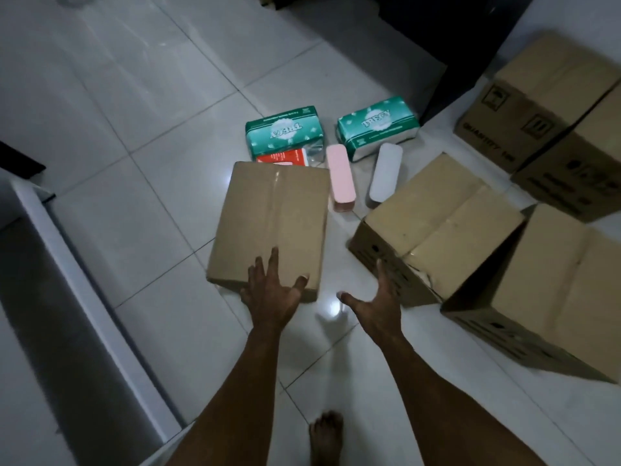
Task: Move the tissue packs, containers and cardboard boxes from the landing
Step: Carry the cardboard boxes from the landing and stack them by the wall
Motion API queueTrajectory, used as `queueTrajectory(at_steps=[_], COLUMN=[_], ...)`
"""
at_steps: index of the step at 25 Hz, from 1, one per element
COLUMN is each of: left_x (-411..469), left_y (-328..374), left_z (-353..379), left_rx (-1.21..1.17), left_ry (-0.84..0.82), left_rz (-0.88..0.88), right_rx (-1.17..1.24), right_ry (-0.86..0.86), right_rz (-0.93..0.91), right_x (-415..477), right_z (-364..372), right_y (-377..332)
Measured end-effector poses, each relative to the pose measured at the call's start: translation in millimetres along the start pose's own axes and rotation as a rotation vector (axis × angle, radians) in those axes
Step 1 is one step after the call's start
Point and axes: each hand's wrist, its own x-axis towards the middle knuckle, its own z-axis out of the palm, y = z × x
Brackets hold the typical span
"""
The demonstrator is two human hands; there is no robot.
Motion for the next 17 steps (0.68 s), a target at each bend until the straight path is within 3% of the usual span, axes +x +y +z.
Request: queueTrajectory(at_steps=[8,11,17], left_x=[-123.5,-223.0,-488.4], left_y=[110.5,148.8,189.6], left_z=[79.7,127.0,252.7], left_rx=[-0.006,0.053,0.114], left_ry=[-0.184,-0.212,-0.441], left_rz=[0.327,0.458,0.757], right_rx=[0.194,0.286,0.413], right_ry=[0.365,0.511,0.828], right_rz=[0.166,0.197,0.378], right_x=[-100.7,-180.0,-405.7], right_z=[-149.6,-223.6,-359.6], right_y=[98.7,161.4,340.3])
